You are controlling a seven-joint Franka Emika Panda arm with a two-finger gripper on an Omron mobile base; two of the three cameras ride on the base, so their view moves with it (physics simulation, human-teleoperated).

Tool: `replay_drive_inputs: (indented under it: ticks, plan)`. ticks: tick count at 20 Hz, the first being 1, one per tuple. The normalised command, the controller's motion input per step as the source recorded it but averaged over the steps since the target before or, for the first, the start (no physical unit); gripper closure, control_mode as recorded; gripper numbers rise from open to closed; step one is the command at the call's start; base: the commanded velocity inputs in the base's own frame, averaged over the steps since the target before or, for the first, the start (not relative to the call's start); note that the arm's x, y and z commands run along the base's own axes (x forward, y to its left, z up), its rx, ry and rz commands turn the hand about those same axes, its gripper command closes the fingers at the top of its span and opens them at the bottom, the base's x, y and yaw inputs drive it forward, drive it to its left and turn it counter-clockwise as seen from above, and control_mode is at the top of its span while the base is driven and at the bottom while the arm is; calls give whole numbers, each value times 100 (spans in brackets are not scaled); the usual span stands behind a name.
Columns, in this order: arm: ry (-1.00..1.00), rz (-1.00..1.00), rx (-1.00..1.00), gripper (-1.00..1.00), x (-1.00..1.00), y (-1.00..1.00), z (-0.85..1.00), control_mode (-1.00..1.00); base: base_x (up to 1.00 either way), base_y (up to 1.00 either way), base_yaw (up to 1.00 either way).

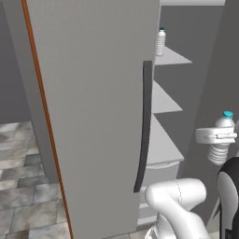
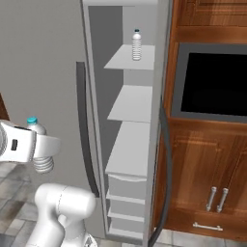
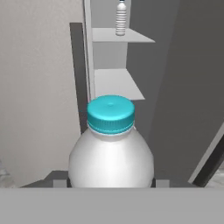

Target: Take the bottled waters from the counter and place them in the freezer to freeze. Close the freezer door after placing the bottles.

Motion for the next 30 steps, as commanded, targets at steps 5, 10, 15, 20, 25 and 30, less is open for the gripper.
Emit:
replay_drive_inputs:
  ticks: [5, 10, 15, 20, 25, 30]
  plan:
    - [0, 0, 0, 100, 0, 0, 0, 100, 0, -36, 0]
    - [0, 0, 0, 100, 0, 0, 0, 100, 0, -33, 0]
    - [0, 0, 0, 100, 0, 0, 0, 100, 6, -24, 0]
    - [0, 0, 0, 100, 0, 0, 0, 100, 11, -14, 0]
    - [0, 0, 0, 100, 0, 0, 0, 100, 20, -5, 0]
    - [0, 0, 0, 100, 0, 0, 0, 100, 44, -1, 0]
